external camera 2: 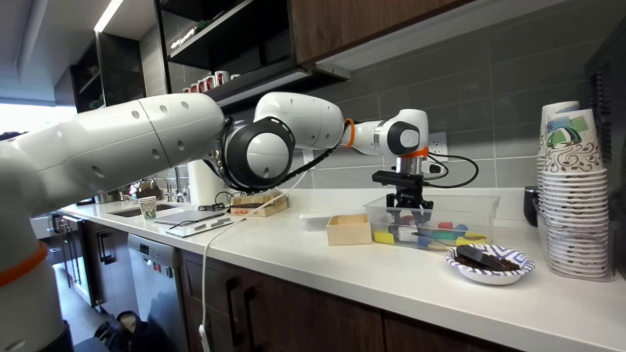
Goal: Move the black object from the bowl to the brown box
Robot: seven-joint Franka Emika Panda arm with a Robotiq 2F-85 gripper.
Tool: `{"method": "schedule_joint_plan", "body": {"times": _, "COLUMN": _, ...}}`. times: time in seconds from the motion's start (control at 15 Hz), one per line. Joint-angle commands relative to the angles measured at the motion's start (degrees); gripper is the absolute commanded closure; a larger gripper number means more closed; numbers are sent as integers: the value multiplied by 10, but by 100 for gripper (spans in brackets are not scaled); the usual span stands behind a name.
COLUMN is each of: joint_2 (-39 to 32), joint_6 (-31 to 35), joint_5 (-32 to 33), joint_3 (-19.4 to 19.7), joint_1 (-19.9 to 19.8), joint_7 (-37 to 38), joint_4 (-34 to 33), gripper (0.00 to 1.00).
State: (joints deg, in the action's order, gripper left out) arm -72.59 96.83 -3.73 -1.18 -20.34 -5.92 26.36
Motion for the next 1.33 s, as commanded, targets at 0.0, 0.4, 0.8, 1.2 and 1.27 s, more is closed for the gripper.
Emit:
{"method": "schedule_joint_plan", "body": {"times": 0.0, "joint_2": -21, "joint_6": -21, "joint_5": -8, "joint_3": 1, "joint_1": 0, "joint_7": -5, "joint_4": -34, "gripper": 64}}
{"method": "schedule_joint_plan", "body": {"times": 0.4, "joint_2": -6, "joint_6": -30, "joint_5": -10, "joint_3": -1, "joint_1": 0, "joint_7": -3, "joint_4": -24, "gripper": 95}}
{"method": "schedule_joint_plan", "body": {"times": 0.8, "joint_2": 24, "joint_6": -75, "joint_5": -14, "joint_3": -3, "joint_1": -3, "joint_7": 5, "joint_4": -22, "gripper": 96}}
{"method": "schedule_joint_plan", "body": {"times": 1.2, "joint_2": 77, "joint_6": -87, "joint_5": -10, "joint_3": 4, "joint_1": -5, "joint_7": 21, "joint_4": -18, "gripper": 96}}
{"method": "schedule_joint_plan", "body": {"times": 1.27, "joint_2": 86, "joint_6": -81, "joint_5": -8, "joint_3": 7, "joint_1": -4, "joint_7": 22, "joint_4": -15, "gripper": 96}}
